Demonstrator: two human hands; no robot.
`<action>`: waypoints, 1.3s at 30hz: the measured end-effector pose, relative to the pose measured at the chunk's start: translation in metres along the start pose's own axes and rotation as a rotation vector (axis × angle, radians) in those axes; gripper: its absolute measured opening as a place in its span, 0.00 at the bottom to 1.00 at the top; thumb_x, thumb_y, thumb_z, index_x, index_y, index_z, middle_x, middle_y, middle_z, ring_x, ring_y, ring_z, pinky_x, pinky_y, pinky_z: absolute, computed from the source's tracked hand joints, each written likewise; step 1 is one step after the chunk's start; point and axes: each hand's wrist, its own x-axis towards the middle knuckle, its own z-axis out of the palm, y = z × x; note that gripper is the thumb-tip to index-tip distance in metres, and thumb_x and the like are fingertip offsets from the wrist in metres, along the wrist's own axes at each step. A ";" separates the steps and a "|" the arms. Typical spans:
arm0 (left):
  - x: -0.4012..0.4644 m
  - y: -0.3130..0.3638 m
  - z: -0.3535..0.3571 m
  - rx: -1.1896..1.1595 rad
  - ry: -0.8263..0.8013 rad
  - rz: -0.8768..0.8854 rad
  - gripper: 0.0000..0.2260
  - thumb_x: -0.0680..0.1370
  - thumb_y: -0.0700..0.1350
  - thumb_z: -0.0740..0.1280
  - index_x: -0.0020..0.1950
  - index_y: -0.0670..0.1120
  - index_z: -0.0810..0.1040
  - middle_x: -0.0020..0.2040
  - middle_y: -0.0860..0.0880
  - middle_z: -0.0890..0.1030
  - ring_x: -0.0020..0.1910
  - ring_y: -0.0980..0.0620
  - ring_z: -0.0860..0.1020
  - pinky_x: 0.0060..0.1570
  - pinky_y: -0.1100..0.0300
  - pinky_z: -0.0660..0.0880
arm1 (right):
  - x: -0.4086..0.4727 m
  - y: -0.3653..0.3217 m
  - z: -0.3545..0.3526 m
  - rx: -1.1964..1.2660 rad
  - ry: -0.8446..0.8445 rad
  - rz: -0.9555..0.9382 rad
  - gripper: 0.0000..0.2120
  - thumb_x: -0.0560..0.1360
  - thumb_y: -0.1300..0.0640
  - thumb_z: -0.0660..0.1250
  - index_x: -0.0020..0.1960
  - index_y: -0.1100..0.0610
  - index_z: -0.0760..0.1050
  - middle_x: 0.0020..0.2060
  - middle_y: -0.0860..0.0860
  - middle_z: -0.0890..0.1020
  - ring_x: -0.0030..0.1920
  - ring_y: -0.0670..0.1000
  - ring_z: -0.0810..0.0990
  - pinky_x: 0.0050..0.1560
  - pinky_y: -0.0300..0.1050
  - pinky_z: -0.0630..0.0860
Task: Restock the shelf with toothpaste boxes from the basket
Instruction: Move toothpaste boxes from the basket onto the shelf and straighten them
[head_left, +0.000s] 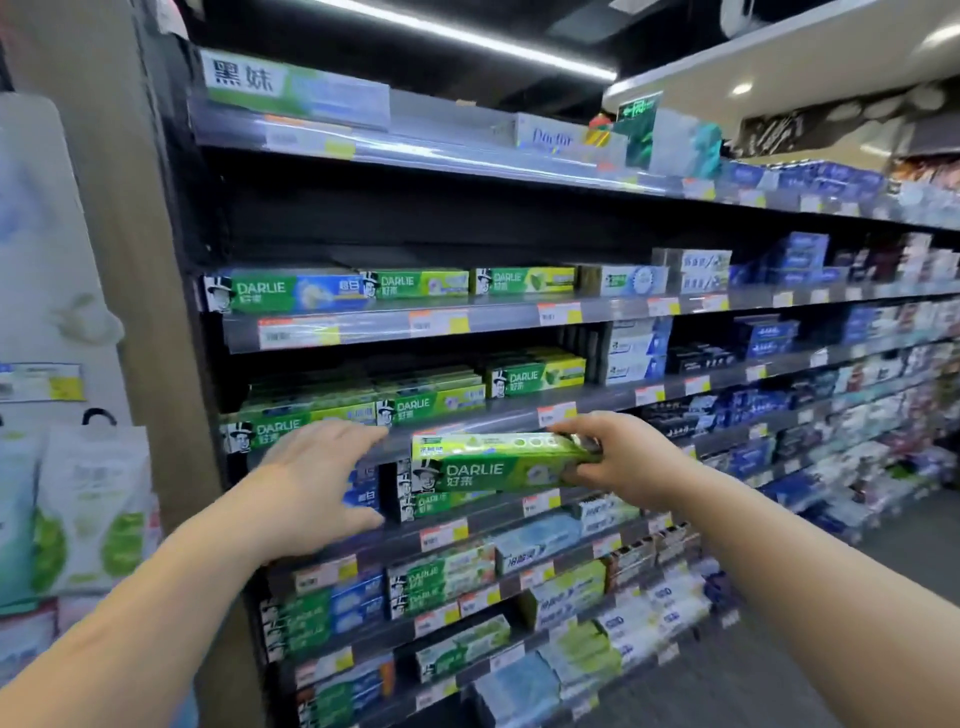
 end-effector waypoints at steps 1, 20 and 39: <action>0.015 -0.005 -0.003 0.008 0.011 0.000 0.40 0.70 0.61 0.69 0.76 0.55 0.53 0.75 0.54 0.60 0.74 0.52 0.58 0.72 0.53 0.57 | 0.016 0.001 -0.002 -0.008 0.009 -0.021 0.25 0.74 0.54 0.70 0.70 0.47 0.70 0.63 0.48 0.76 0.57 0.49 0.76 0.51 0.41 0.71; 0.202 -0.051 -0.063 0.063 0.181 -0.149 0.40 0.69 0.58 0.72 0.76 0.54 0.56 0.76 0.51 0.59 0.74 0.50 0.57 0.72 0.58 0.55 | 0.270 0.042 -0.083 0.029 0.141 -0.273 0.28 0.70 0.51 0.75 0.68 0.49 0.72 0.56 0.47 0.78 0.55 0.45 0.76 0.53 0.37 0.68; 0.227 -0.056 -0.067 0.154 0.149 -0.470 0.41 0.69 0.61 0.71 0.76 0.55 0.54 0.76 0.53 0.56 0.75 0.50 0.54 0.73 0.55 0.52 | 0.385 0.031 -0.049 0.137 0.119 -0.486 0.28 0.66 0.49 0.77 0.65 0.51 0.76 0.58 0.51 0.80 0.55 0.49 0.79 0.55 0.38 0.72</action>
